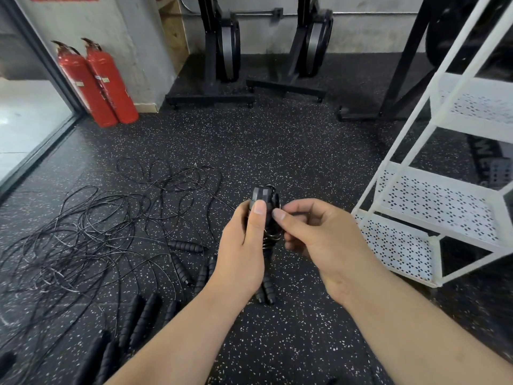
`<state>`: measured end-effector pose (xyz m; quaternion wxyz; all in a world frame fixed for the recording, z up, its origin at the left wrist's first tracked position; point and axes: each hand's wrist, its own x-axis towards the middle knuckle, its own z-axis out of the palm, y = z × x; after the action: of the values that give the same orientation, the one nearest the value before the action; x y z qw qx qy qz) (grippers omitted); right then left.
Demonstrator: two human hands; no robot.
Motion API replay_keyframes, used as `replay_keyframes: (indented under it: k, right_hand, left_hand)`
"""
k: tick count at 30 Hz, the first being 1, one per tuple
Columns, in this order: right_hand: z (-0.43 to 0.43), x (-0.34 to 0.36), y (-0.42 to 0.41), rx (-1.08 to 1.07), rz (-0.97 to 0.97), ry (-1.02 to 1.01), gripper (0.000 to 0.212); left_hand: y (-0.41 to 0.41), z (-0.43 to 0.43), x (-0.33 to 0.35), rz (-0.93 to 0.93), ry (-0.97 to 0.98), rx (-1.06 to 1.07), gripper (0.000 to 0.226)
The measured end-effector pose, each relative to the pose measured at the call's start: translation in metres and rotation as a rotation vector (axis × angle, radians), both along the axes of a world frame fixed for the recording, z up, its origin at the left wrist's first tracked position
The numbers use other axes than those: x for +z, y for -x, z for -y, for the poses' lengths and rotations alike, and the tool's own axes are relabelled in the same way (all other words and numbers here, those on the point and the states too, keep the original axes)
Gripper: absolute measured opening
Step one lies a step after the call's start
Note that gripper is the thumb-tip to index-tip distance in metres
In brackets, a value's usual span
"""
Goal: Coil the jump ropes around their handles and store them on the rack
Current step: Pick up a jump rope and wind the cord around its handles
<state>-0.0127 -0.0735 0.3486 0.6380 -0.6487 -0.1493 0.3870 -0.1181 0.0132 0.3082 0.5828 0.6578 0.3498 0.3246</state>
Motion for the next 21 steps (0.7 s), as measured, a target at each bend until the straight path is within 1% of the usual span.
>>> replay_keyframes:
  k: [2, 5, 9, 12, 15, 18, 21]
  right_hand:
    - [0.001, -0.001, 0.005, -0.027, 0.098, -0.02, 0.009]
    - [0.002, 0.0, 0.007, -0.01, 0.102, -0.031, 0.003]
    - [0.003, 0.005, 0.005, 0.033, 0.074, -0.028, 0.003]
    - [0.007, 0.007, 0.009, 0.06, 0.081, -0.036, 0.004]
    - [0.005, 0.004, 0.013, 0.023, 0.067, -0.025, 0.003]
    - [0.002, 0.001, 0.014, -0.027, 0.006, -0.025, 0.004]
    - [0.002, -0.001, 0.019, -0.058, 0.013, -0.052, 0.003]
  left_hand:
    - [0.0, -0.001, 0.001, 0.002, 0.027, 0.012, 0.057]
    - [-0.001, 0.001, 0.005, 0.015, 0.074, 0.018, 0.057]
    - [0.0, 0.002, 0.008, 0.008, 0.14, 0.013, 0.063]
    - [0.0, 0.001, 0.006, 0.005, 0.173, 0.024, 0.061]
    - [0.0, -0.001, 0.003, 0.007, 0.171, 0.041, 0.067]
    - [0.0, 0.0, 0.003, 0.016, 0.173, 0.039, 0.066]
    - [0.001, 0.001, 0.004, 0.033, 0.206, 0.058, 0.07]
